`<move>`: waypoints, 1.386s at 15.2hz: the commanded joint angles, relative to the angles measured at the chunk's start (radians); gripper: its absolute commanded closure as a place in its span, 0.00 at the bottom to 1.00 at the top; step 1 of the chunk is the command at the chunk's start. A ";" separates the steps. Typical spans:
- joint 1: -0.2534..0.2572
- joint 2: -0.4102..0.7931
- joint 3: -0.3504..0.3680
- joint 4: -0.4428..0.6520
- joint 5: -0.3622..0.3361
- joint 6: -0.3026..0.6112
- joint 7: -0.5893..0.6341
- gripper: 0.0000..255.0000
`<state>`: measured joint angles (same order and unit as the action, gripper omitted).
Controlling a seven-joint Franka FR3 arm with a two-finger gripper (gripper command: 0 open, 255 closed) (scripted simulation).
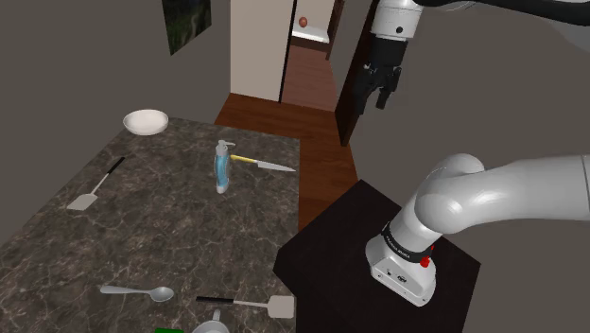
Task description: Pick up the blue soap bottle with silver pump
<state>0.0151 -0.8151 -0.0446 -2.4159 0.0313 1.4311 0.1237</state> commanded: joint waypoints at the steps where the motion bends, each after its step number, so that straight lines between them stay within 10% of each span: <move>1: 0.000 0.000 0.000 0.000 0.000 0.000 0.000 0.00; 21: 0.061 0.643 0.106 0.106 0.045 0.628 0.067 0.00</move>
<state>0.0735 -0.2135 0.0566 -2.3331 0.0780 2.0347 0.1853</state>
